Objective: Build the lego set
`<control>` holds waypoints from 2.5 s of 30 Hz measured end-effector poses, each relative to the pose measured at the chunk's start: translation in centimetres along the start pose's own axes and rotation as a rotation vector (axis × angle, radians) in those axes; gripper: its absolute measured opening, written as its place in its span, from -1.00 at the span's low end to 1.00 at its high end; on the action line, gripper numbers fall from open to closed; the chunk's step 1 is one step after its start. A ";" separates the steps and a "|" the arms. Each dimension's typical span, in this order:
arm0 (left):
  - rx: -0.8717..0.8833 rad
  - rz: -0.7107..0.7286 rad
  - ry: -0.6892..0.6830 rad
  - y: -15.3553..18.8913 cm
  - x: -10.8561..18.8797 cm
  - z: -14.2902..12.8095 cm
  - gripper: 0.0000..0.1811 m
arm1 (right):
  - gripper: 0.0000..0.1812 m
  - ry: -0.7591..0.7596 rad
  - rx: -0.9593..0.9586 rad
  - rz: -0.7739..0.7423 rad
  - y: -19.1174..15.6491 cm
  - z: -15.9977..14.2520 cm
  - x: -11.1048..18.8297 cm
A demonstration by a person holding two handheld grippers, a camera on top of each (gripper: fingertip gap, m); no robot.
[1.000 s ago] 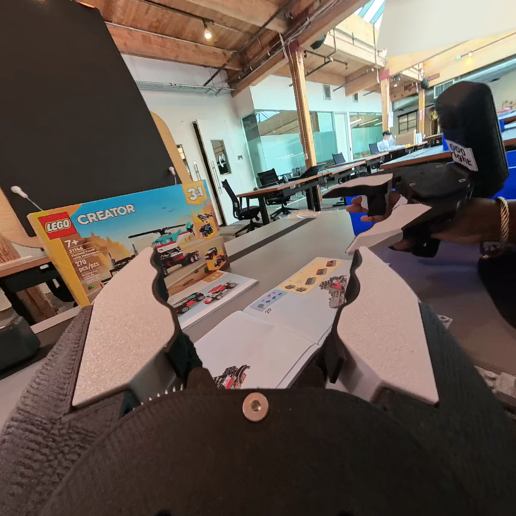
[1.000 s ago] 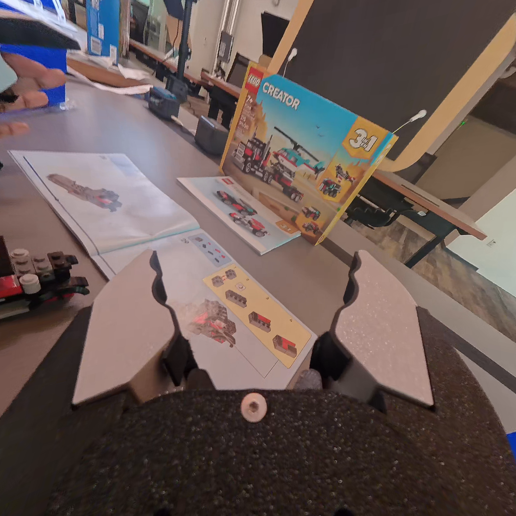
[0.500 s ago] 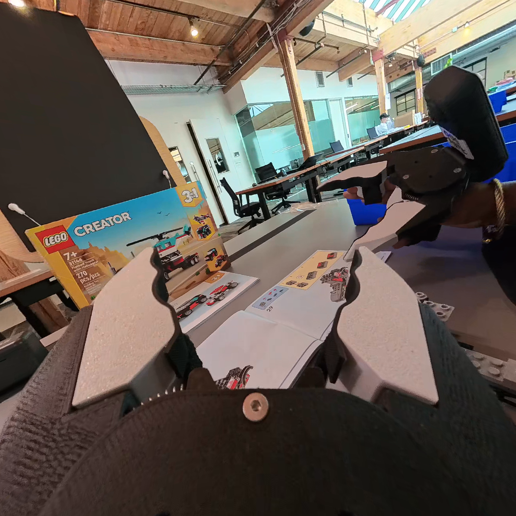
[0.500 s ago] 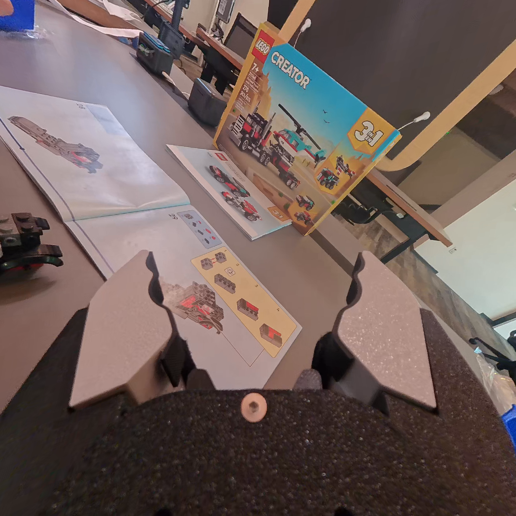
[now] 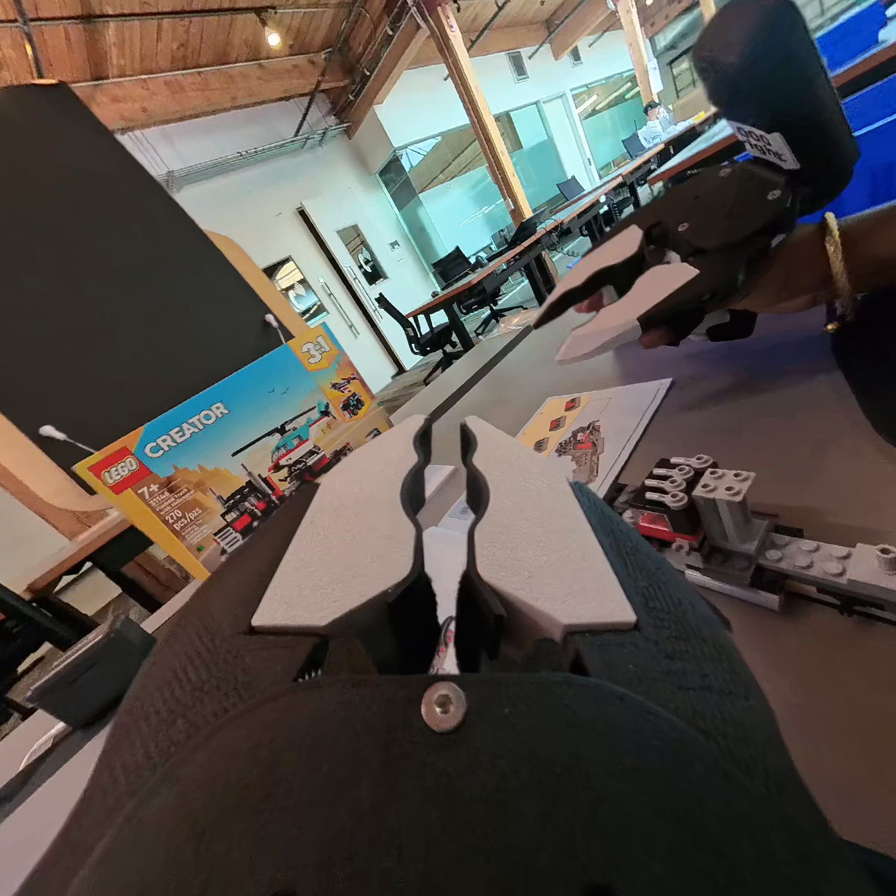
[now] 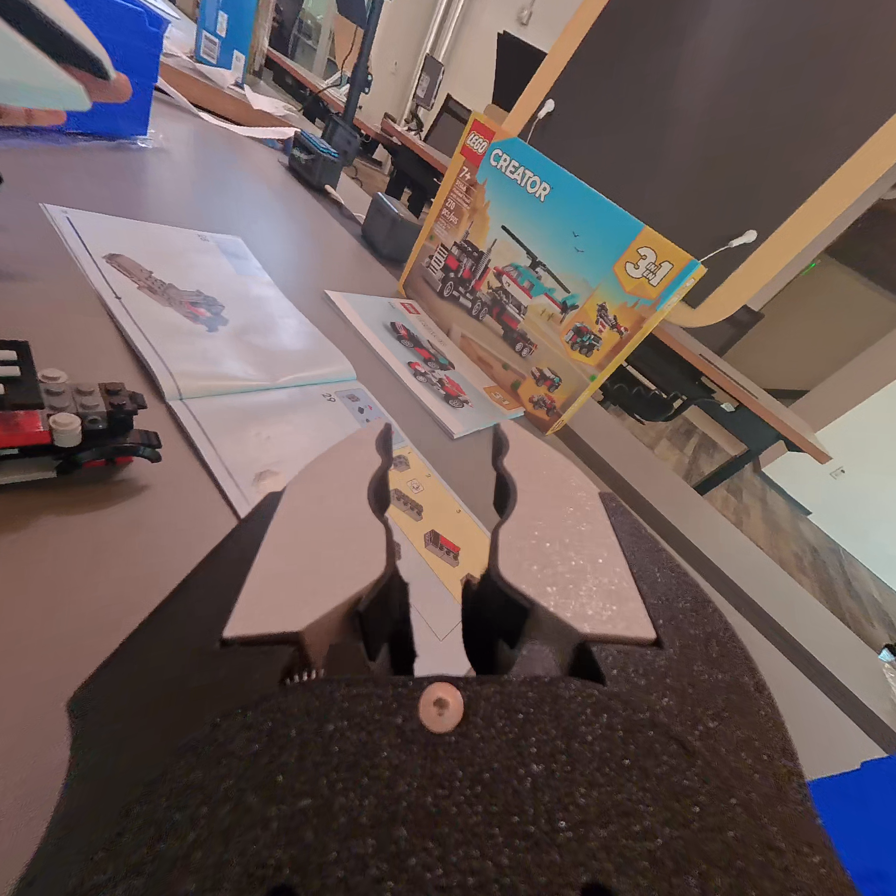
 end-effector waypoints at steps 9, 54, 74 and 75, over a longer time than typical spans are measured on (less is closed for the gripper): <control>-0.035 -0.102 -0.038 1.8 -0.1 0.2 -1.00 | -0.72 0.088 -0.128 -0.034 1.6 0.4 1.0; 0.429 -0.248 -1.494 -22.6 20.6 -17.7 -0.57 | -0.60 0.200 -0.066 0.036 0.4 1.5 1.4; 0.524 -0.180 -1.451 -23.8 19.6 -17.2 -0.82 | -0.59 0.203 -0.014 0.040 0.2 2.0 1.9; 0.560 -0.123 -1.362 -24.1 19.3 -15.9 -0.82 | -0.59 0.203 -0.010 0.043 0.2 2.0 1.9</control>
Point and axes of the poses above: each gripper's, where its closed fingertips meet, x back along the fingers, z out of its top, y = z × x across the jaws, the point moved 5 cm from there along x, back along the fingers, and after that the axes turned 8 degrees about -y, right-handed, at the moved point
